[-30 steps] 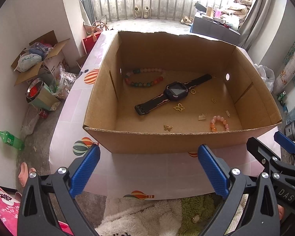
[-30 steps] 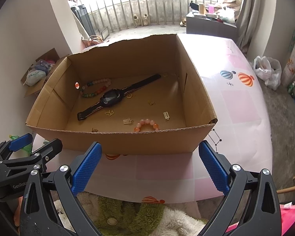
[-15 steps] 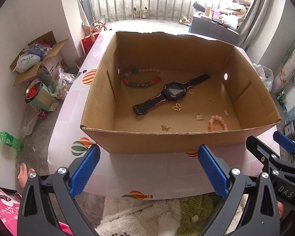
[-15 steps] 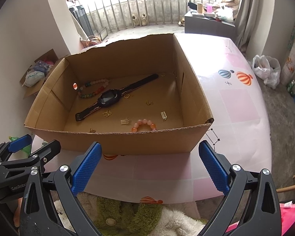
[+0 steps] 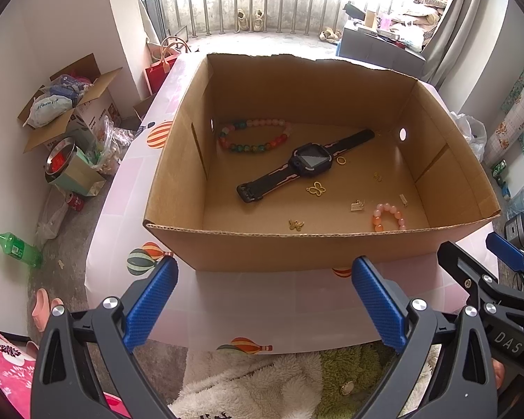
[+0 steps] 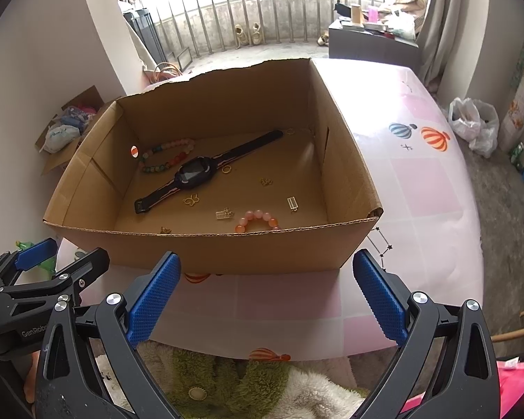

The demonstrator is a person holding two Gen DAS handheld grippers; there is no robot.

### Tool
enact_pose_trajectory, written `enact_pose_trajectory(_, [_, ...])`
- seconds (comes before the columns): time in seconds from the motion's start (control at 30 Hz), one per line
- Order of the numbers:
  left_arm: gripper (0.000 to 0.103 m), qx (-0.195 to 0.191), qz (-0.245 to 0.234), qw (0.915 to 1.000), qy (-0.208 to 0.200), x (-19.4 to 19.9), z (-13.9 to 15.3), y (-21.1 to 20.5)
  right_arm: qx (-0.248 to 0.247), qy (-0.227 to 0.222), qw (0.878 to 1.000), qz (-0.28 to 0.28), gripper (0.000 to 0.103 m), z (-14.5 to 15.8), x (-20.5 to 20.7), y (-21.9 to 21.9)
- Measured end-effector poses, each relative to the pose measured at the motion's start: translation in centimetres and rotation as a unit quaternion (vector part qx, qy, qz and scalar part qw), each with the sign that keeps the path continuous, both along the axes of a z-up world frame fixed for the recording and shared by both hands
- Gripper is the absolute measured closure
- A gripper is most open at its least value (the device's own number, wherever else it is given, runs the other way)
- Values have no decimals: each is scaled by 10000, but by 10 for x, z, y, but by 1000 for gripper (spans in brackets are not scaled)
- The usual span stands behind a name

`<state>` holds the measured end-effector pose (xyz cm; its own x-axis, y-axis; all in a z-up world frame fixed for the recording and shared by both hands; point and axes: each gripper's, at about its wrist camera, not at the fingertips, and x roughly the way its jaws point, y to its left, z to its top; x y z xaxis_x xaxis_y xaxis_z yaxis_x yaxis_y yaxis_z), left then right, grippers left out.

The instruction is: Organize jewelry

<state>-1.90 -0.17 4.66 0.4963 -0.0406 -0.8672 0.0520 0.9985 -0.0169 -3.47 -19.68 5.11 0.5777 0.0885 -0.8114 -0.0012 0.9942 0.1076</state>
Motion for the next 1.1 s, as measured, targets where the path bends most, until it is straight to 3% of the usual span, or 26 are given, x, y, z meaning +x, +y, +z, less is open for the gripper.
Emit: enact_pose_trajectory(1.1, [6, 37, -23, 10000, 40, 1, -2, 1, -15, 3, 10000, 23, 8, -2, 1, 1])
